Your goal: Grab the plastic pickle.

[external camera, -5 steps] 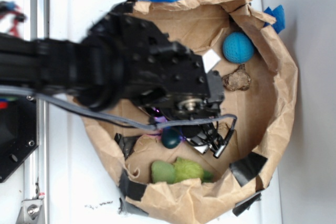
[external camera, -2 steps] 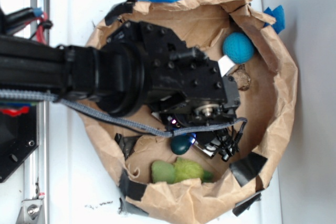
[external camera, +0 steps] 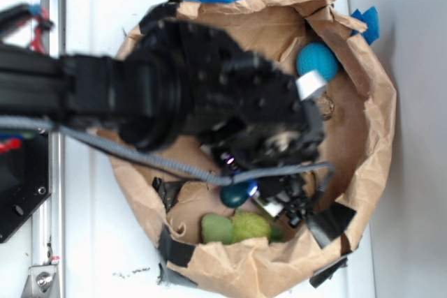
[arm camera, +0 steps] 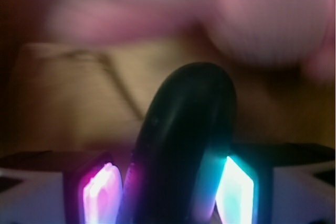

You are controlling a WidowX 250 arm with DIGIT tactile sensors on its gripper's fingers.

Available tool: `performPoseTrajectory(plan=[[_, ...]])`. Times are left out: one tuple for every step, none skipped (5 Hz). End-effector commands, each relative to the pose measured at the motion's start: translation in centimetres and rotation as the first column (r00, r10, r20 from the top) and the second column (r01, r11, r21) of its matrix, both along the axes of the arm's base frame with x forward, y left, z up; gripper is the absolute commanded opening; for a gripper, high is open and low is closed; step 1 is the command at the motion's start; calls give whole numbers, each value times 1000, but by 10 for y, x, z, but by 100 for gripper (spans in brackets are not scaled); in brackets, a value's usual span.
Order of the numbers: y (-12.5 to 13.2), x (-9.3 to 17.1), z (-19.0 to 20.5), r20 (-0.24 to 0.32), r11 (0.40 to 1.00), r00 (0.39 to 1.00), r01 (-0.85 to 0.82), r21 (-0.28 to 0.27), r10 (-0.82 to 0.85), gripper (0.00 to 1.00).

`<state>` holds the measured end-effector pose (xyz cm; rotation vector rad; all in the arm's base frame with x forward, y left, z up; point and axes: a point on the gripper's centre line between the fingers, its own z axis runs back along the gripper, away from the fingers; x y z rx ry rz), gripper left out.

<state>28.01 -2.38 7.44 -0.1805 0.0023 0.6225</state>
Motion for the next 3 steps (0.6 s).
performPoseTrajectory(plan=[[38,0,123,170,980,982,46,193,-80,0],[37,-6,133,140,976,983,86,200,-116,0],[34,-12,129,132,971,982,103,216,-133,0]])
